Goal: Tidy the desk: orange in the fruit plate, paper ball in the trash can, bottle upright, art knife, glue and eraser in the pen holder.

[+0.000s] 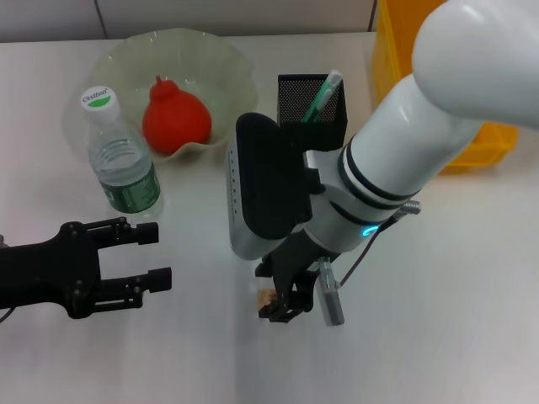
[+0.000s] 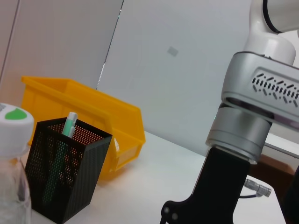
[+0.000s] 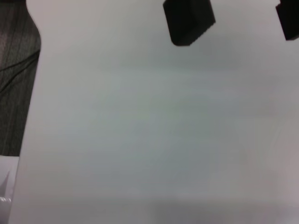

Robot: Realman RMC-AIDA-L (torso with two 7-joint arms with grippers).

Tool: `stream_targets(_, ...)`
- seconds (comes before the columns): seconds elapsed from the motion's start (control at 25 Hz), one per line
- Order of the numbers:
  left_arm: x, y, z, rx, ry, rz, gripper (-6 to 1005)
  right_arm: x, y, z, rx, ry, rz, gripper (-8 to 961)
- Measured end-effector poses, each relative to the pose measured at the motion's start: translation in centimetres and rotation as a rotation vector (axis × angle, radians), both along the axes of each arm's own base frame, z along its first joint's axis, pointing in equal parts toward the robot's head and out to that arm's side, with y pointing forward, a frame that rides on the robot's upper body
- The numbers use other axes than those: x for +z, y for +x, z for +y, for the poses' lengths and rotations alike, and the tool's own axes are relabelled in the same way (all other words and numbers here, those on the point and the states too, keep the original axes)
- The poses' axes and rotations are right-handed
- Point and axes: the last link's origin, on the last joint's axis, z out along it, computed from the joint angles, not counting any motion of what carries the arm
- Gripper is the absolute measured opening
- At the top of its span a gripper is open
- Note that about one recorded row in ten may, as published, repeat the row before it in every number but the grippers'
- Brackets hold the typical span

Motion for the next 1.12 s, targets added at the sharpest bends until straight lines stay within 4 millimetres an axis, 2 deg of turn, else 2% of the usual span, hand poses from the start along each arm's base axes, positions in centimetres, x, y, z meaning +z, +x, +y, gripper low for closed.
stream_targets(0.16, 0.0, 0.0, 0.1, -0.002, 0.0, 0.0, 743, -0.5, 0.2, -0.2, 0.006, 0.007, -0.011, 455)
stream_targets(0.8, 0.1, 0.1, 0.3, -0.007, 0.008, 0.002, 743, -1.0, 0.6, -0.5, 0.005, 0.012, -0.02, 318)
stream_targets(0.96, 0.4, 0.2, 0.4, -0.01, 0.014, -0.001, 743, -0.3, 0.1, -0.1, -0.019, 0.03, 0.011, 277)
stream_targets(1.12, 0.4, 0.3, 0.3, -0.015, 0.013, -0.005, 743, 2.6, -0.9, 1.4, -0.1, 0.094, 0.114, 258)
